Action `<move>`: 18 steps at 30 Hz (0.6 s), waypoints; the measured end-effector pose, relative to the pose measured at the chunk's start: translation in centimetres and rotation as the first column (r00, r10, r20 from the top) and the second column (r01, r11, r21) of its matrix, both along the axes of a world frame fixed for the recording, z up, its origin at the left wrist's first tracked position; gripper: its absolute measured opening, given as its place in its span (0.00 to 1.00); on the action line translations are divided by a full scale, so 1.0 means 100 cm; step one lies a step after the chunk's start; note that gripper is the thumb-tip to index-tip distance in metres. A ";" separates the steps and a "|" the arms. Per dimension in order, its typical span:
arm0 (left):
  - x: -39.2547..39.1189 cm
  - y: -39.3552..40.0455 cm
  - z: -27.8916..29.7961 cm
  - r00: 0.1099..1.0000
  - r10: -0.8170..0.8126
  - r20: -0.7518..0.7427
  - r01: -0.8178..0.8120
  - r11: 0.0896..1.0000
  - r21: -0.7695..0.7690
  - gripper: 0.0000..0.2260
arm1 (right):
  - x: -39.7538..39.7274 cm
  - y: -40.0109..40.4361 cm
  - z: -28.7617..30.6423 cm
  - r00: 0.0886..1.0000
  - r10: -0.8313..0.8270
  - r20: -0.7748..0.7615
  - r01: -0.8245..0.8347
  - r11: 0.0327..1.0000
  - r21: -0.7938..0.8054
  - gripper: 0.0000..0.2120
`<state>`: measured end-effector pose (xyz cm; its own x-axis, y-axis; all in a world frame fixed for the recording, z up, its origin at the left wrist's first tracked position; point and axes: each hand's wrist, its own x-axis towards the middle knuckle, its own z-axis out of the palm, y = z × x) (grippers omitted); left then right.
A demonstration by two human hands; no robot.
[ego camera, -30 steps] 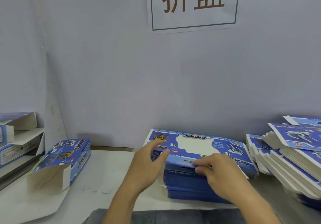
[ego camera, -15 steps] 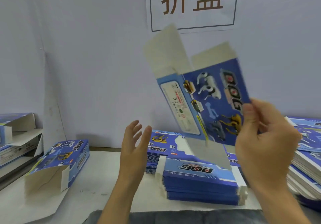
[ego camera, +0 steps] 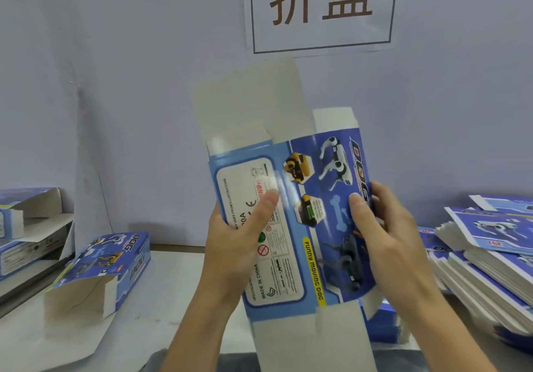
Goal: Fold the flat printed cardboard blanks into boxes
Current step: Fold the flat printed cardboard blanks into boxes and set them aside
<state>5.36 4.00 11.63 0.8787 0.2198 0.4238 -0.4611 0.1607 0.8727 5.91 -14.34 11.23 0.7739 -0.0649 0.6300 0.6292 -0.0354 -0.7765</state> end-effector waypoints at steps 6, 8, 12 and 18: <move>-0.004 -0.009 0.000 0.994 -0.101 -0.036 0.100 0.995 -0.029 0.31 | -0.001 0.008 -0.006 0.967 0.217 -0.137 -0.212 0.976 0.049 0.25; -0.006 -0.009 0.000 0.989 -0.133 -0.060 0.130 0.990 -0.063 0.32 | 0.000 0.013 -0.006 0.948 0.245 -0.201 -0.235 0.969 0.072 0.31; -0.008 0.003 -0.001 0.969 -0.220 -0.108 0.207 0.971 -0.120 0.23 | 0.004 0.013 -0.007 0.968 0.149 -0.202 -0.146 0.989 0.030 0.22; -0.004 0.009 0.005 0.989 -0.045 -0.140 0.059 0.993 0.100 0.15 | 0.006 0.001 -0.005 0.973 -0.214 -0.090 0.201 0.971 -0.131 0.21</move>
